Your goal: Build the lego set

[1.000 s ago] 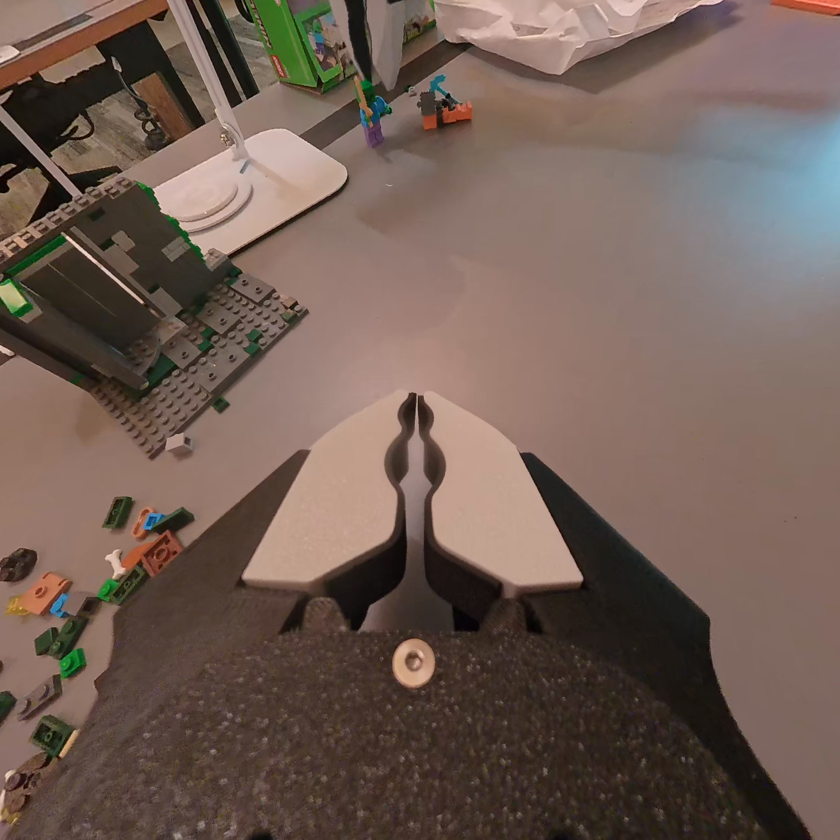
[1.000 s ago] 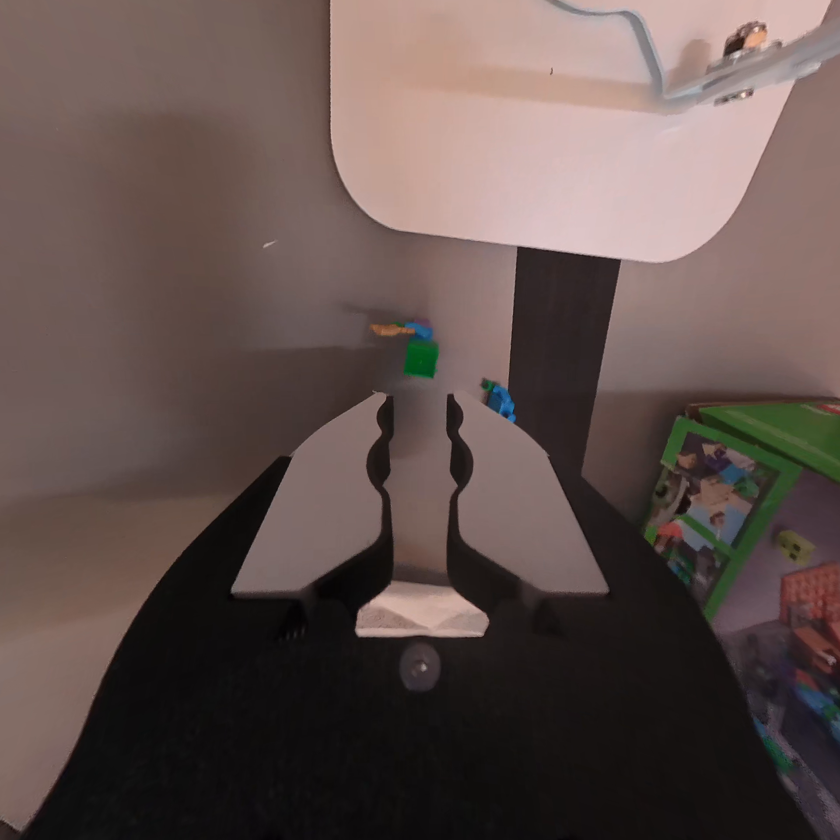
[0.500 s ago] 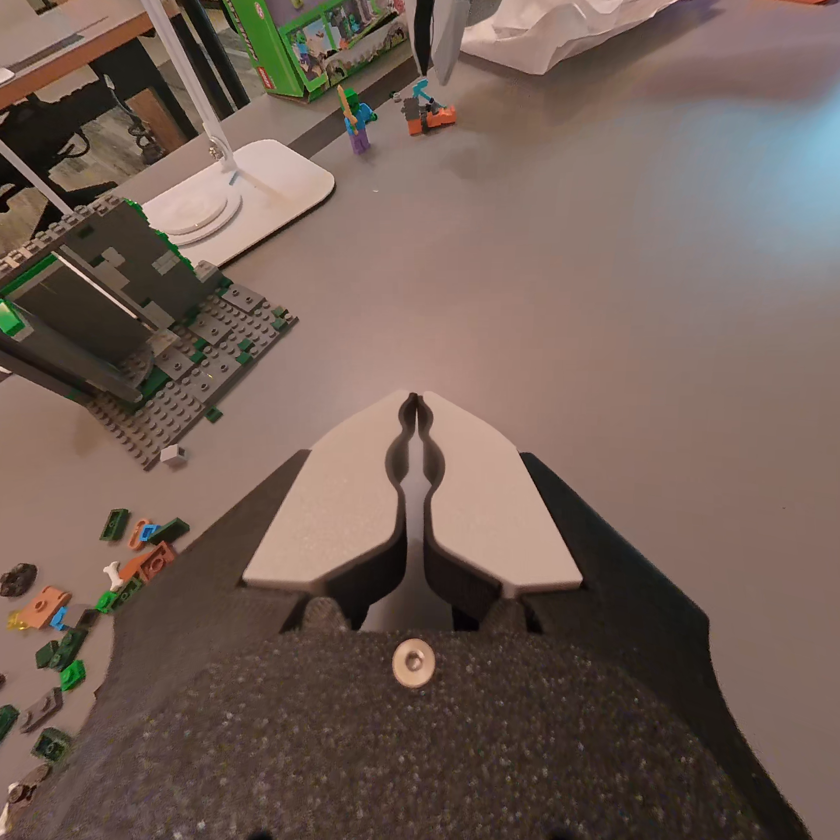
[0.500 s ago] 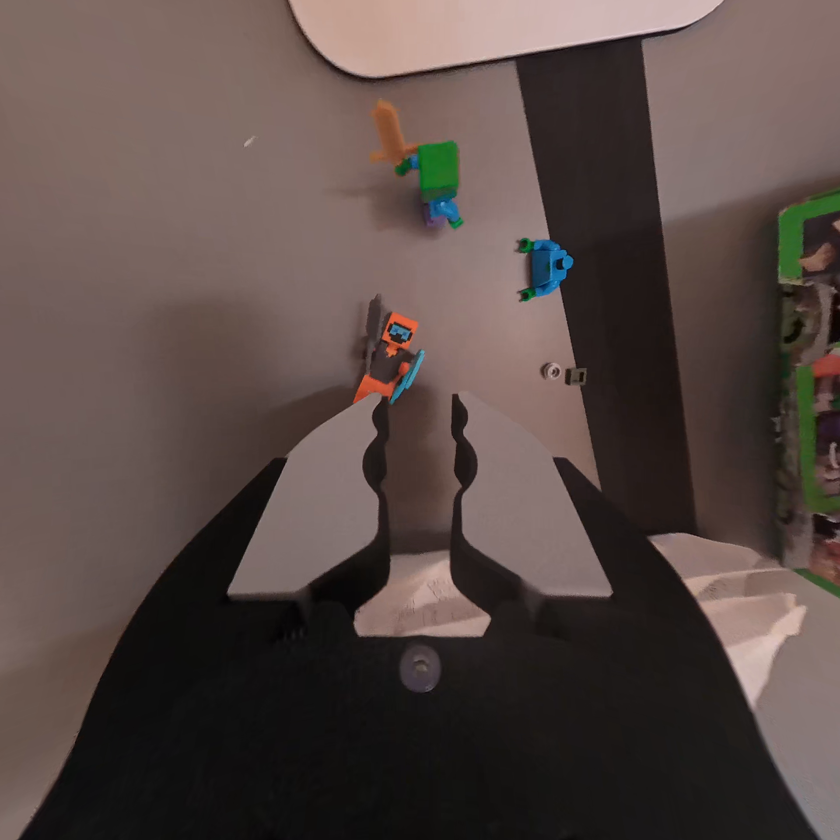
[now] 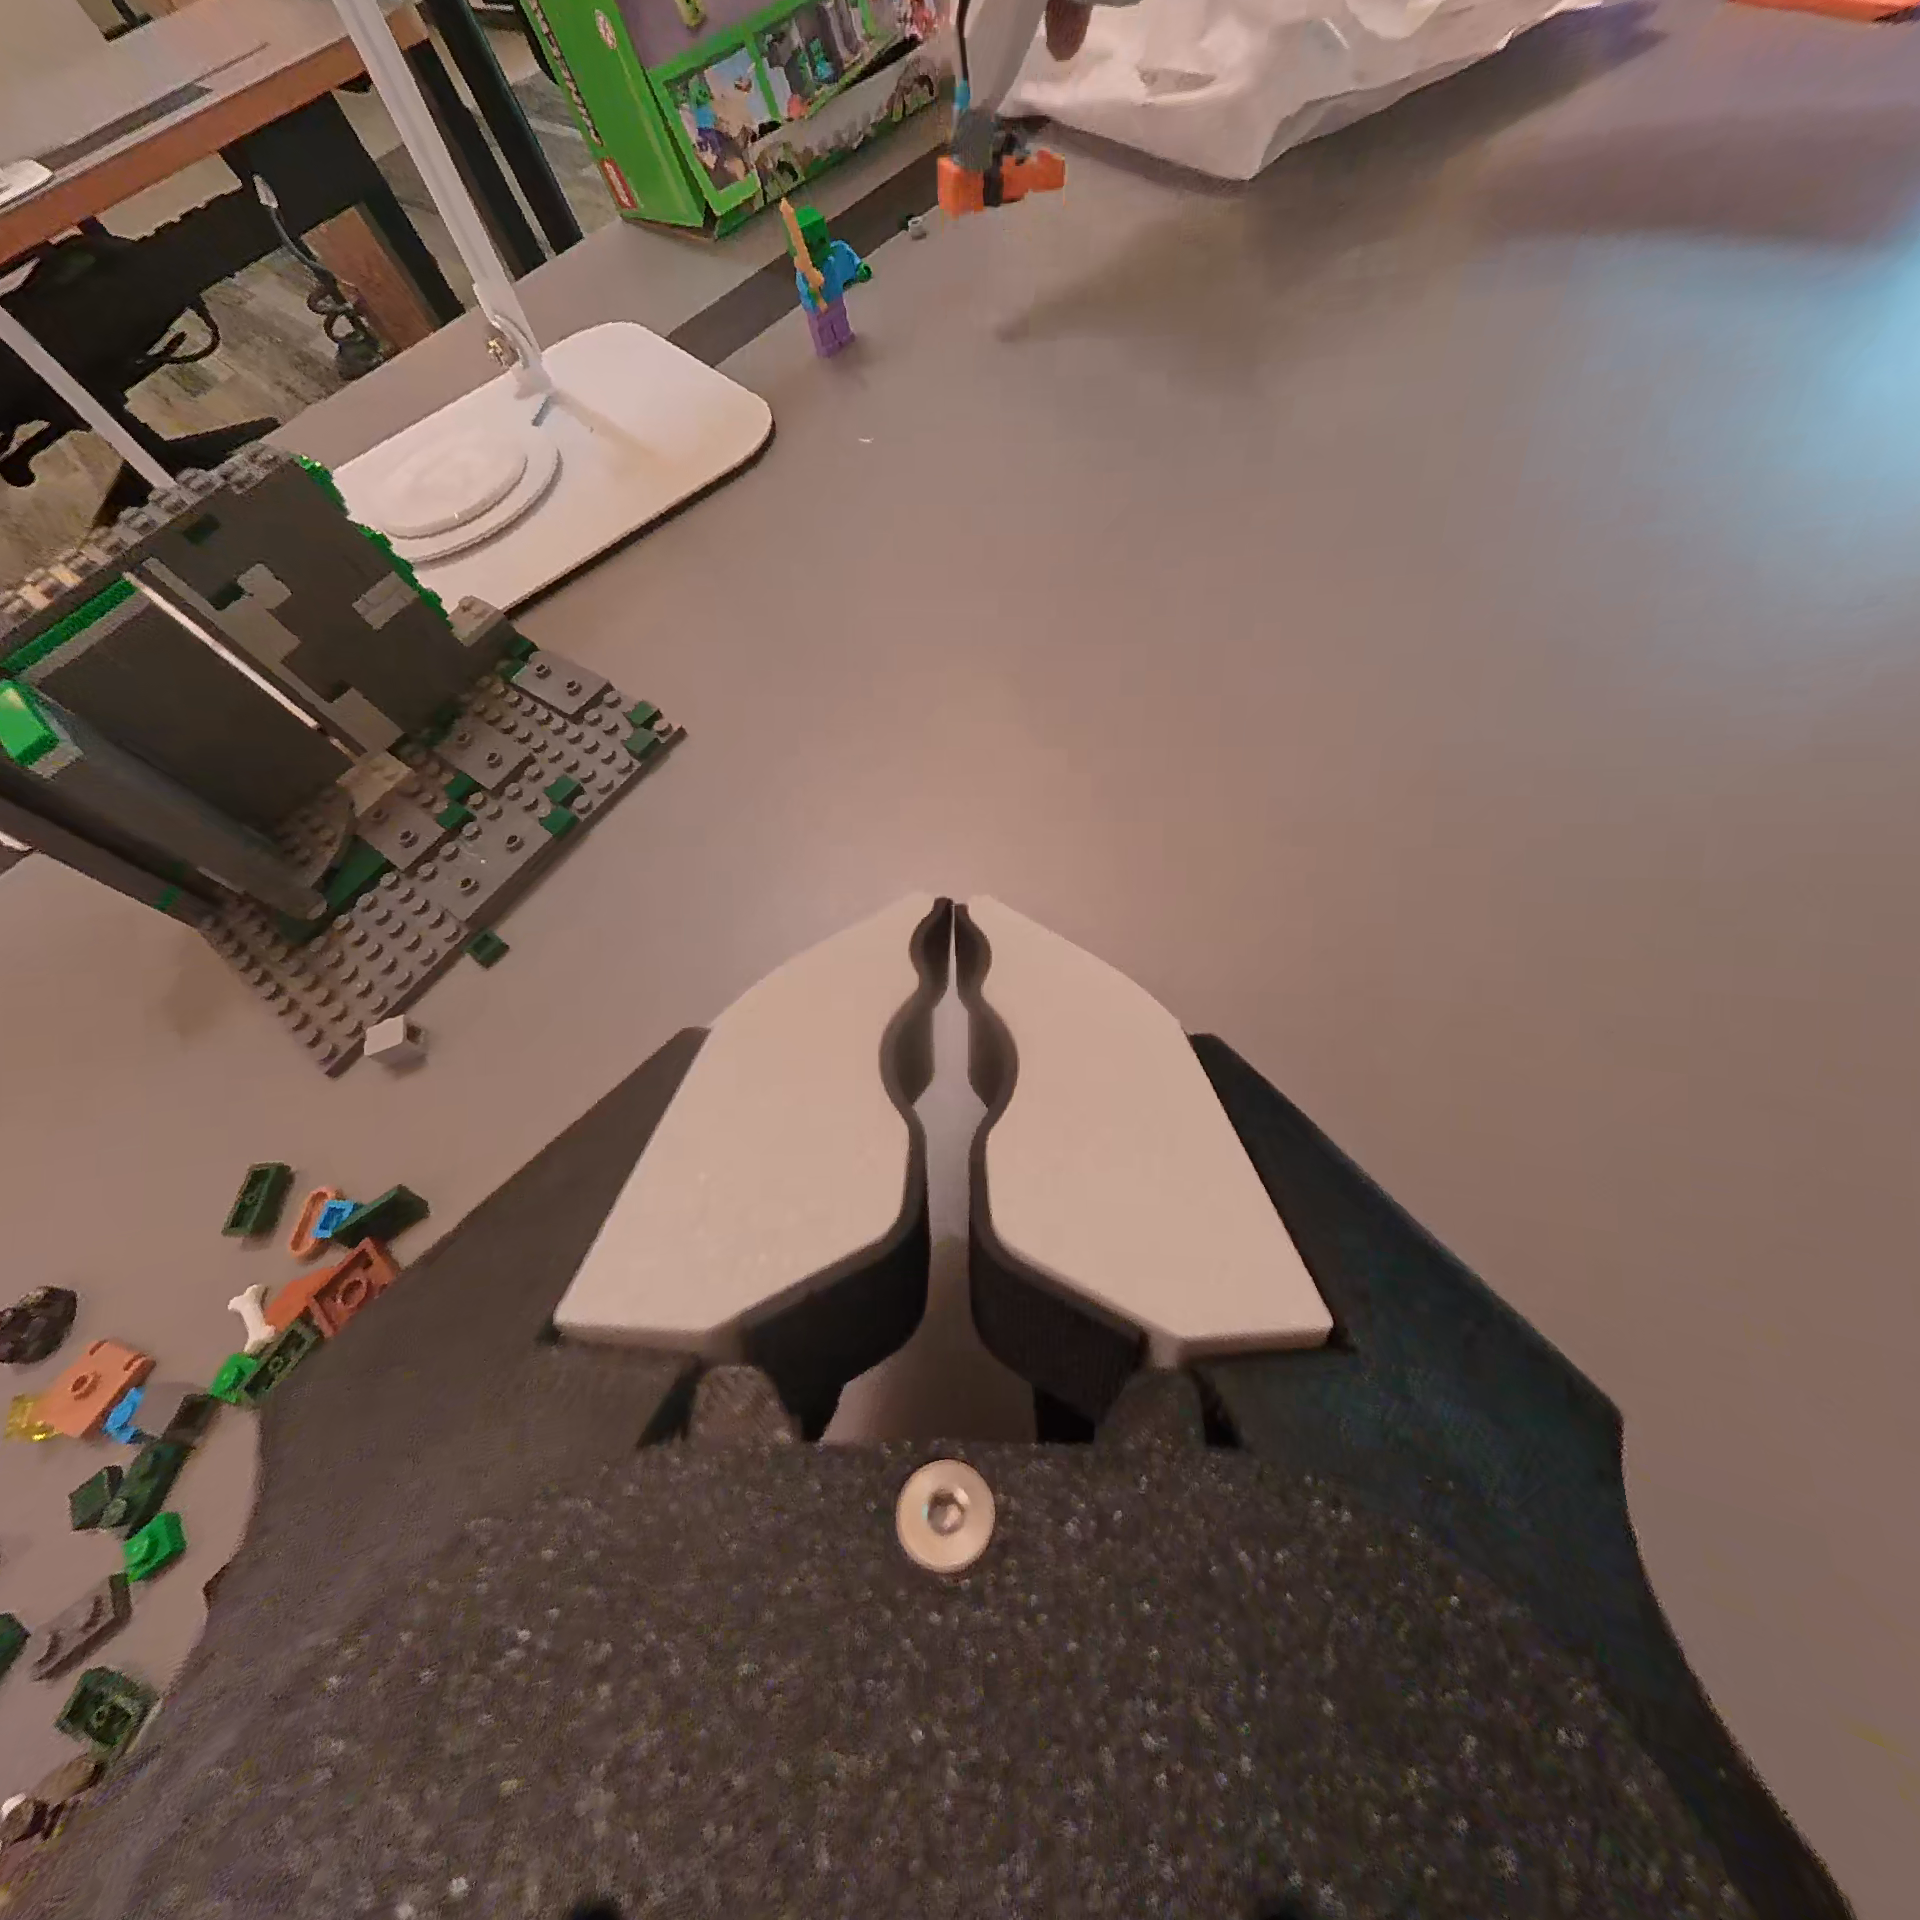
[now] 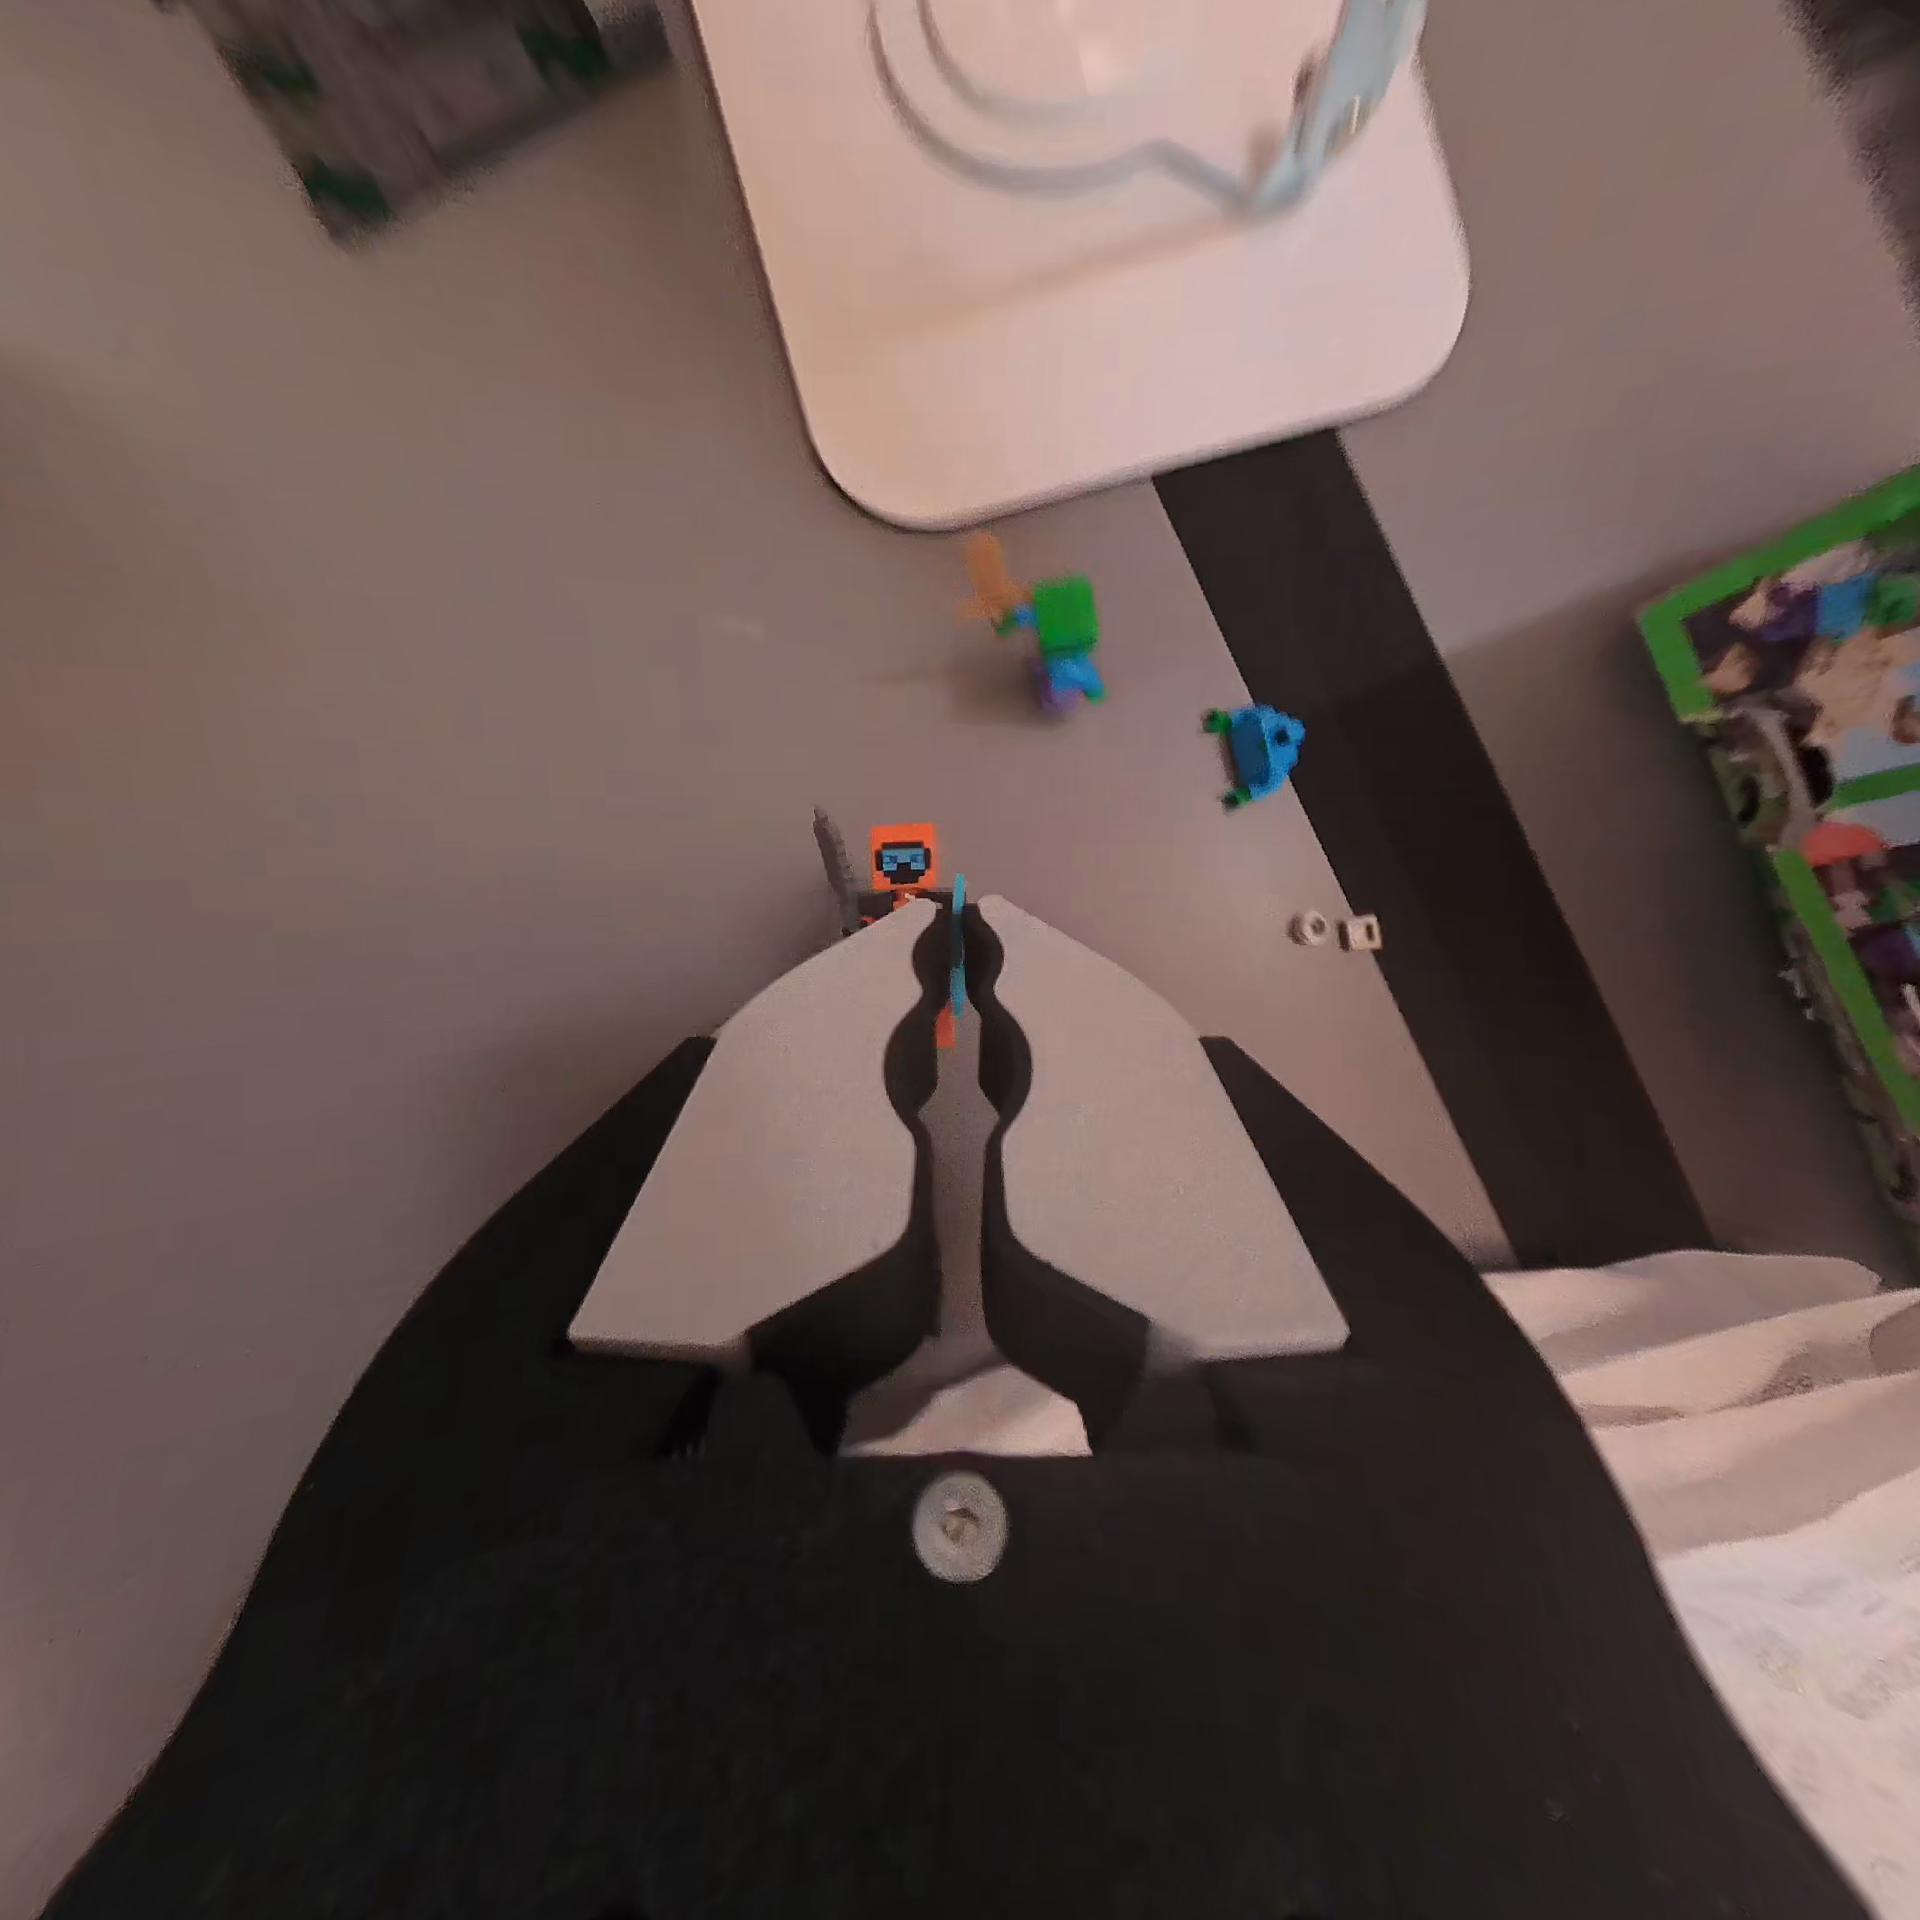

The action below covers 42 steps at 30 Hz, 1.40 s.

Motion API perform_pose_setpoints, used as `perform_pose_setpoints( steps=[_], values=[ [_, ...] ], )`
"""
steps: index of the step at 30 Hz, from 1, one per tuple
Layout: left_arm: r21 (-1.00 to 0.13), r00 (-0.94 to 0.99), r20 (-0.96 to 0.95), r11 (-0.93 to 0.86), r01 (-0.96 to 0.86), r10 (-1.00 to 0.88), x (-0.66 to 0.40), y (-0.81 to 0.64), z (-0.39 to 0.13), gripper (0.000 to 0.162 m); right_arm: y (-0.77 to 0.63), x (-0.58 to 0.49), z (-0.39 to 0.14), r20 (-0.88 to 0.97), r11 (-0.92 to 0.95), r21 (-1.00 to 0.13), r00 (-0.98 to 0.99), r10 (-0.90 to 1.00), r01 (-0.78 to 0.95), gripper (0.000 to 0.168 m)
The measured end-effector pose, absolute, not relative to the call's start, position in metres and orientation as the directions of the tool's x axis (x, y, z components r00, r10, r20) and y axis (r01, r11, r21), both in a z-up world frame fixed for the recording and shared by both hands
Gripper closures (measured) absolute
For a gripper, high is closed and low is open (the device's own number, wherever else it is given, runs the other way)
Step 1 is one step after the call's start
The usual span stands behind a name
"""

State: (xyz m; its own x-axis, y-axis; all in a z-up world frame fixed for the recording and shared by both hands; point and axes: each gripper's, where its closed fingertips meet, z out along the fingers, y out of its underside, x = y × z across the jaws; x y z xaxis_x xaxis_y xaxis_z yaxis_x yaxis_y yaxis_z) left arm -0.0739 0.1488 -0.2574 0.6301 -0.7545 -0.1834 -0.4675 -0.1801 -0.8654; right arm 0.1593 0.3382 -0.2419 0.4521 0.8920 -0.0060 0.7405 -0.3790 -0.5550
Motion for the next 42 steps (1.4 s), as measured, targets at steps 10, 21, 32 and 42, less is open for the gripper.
perform_pose_setpoints(
  steps=[10,21,32,42],
  values=[
    [-0.934,0.585,0.050,-0.246,-0.259,-0.809,-0.042,0.136,-0.231,0.142,0.197,0.024,-0.175,-0.171,-0.336,-0.915,0.538,0.825,0.224,0.167],
    [-0.944,0.517,0.242,-0.323,-0.071,-0.821,-0.024,0.116,-0.202,0.134,0.131,-0.039,-0.171,-0.259,-0.325,-0.946,0.576,0.775,0.011,0.167],
    [-0.940,0.459,0.234,-0.320,-0.118,-0.857,-0.031,0.109,-0.208,0.154,0.112,-0.044,-0.165,-0.140,-0.215,-0.971,0.479,0.867,0.106,0.156],
    [-0.949,0.292,0.143,-0.215,-0.232,-0.946,-0.027,0.087,-0.211,0.154,0.086,-0.041,-0.159,-0.037,-0.064,-0.896,0.069,0.997,0.440,0.149]
  ],
)
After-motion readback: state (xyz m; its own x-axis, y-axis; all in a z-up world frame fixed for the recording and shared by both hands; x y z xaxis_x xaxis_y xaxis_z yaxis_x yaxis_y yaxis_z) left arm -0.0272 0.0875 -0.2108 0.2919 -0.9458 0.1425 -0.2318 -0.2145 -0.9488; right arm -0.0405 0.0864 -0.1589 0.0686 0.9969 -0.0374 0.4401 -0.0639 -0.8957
